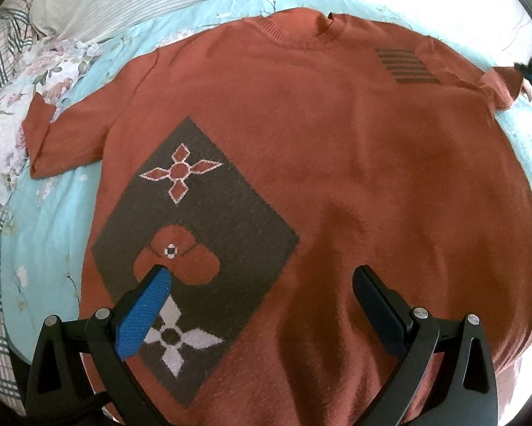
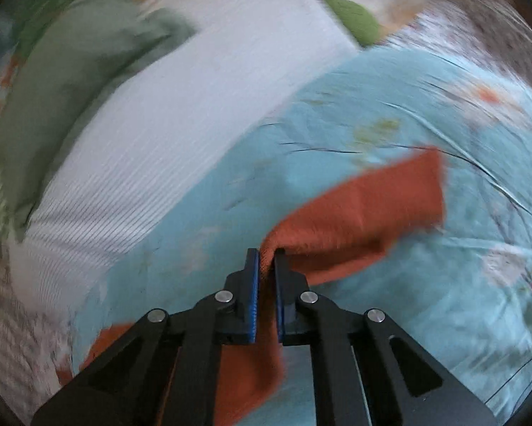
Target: Fold small clothes
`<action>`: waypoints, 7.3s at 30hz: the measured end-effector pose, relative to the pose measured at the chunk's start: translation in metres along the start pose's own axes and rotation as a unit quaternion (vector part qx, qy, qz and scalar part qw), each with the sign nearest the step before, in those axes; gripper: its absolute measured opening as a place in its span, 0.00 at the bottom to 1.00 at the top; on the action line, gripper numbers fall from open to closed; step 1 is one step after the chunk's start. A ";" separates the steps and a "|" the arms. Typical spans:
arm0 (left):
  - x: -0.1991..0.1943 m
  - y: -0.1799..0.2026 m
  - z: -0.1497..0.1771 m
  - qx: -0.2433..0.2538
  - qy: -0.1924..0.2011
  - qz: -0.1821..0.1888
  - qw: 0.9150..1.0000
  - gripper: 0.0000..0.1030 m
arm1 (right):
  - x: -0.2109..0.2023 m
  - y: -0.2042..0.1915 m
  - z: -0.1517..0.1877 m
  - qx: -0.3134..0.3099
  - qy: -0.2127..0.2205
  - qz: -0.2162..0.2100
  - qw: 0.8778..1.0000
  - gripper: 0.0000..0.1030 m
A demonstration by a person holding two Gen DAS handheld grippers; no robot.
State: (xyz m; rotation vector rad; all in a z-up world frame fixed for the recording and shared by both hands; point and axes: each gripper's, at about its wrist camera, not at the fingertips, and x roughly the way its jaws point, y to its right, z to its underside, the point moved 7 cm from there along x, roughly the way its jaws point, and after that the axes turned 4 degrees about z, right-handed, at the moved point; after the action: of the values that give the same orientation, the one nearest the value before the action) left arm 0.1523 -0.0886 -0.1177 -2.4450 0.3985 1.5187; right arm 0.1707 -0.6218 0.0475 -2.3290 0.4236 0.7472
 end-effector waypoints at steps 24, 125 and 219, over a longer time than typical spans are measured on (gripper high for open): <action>-0.024 -0.084 0.027 -0.102 0.035 0.023 0.994 0.99 | 0.051 -0.352 0.315 -0.246 -0.273 -0.255 0.894 0.08; 0.036 -0.227 -0.089 -0.176 0.129 0.008 0.976 0.59 | -0.013 -0.210 0.218 -0.178 -0.120 -0.073 0.974 0.45; 0.070 -0.221 -0.065 -0.226 0.120 0.029 0.966 0.48 | 0.035 -0.259 0.217 -0.044 -0.076 -0.156 0.984 0.06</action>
State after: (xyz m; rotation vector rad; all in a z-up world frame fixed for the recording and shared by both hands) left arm 0.3132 0.0890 -0.1405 -3.0101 0.1784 1.4708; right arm 0.2328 -0.2889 0.0152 -2.3234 -0.0431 0.7932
